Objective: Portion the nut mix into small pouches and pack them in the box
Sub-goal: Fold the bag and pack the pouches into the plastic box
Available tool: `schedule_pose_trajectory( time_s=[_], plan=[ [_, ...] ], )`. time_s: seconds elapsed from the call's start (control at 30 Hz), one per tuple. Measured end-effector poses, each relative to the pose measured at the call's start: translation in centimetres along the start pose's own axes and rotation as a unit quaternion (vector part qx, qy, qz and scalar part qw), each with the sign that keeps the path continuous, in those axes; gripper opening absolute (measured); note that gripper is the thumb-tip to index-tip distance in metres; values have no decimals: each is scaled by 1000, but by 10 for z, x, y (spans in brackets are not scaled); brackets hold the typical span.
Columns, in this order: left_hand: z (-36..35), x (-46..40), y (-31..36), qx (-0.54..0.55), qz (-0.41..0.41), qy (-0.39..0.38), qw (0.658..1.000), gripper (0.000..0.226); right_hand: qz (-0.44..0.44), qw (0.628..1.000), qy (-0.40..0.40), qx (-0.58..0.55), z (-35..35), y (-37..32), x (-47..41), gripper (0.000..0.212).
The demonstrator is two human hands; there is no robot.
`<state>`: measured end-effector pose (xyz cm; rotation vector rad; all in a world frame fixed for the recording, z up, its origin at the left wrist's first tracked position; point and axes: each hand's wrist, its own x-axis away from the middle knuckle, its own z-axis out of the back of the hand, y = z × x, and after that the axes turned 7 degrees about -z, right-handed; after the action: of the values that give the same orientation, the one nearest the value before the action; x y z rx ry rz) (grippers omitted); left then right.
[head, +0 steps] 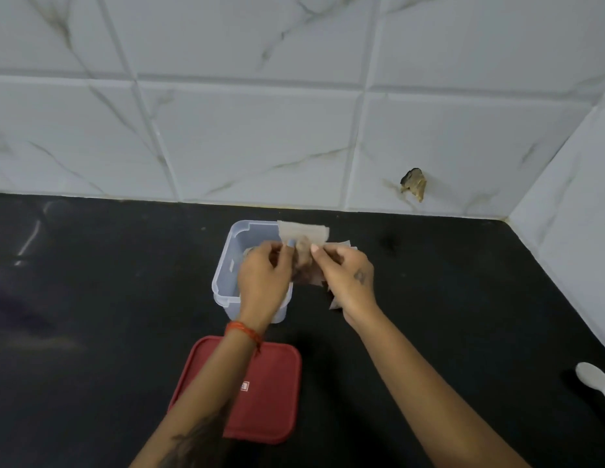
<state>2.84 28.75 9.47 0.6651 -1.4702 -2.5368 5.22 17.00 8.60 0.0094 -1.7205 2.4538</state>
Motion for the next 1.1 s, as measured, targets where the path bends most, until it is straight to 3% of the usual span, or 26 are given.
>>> schedule_pose_trajectory(
  time_s=[0.13,0.37,0.5,0.57,0.67,0.73,0.87,1.1],
  plan=[
    [27,-34,-19,-49,27,13,998,25,25,998,-35,55,-46,-27,-23,29],
    [16,-62,-71,-131,100,-75,984,27,60,962,-36,264,-86,-22,-44,32],
    [14,-60,-73,-136,61,-71,986,41,110,925,-22,363,-88,-29,-42,21],
    [13,-55,-74,-158,7,-63,985,55,172,905,-7,389,-87,-26,-41,31],
    [12,-56,-80,-303,-112,-82,943,61,258,865,-78,424,-85,-21,-45,45],
    [13,-61,-86,-369,-163,-169,899,58,256,835,-153,462,-84,-20,-53,58],
    [18,-68,-97,-463,-156,-313,814,65,213,788,-244,524,-85,-15,-69,69],
    [18,-68,-95,-518,-135,-371,759,65,202,721,-265,608,-92,-12,-78,65]
  ],
)
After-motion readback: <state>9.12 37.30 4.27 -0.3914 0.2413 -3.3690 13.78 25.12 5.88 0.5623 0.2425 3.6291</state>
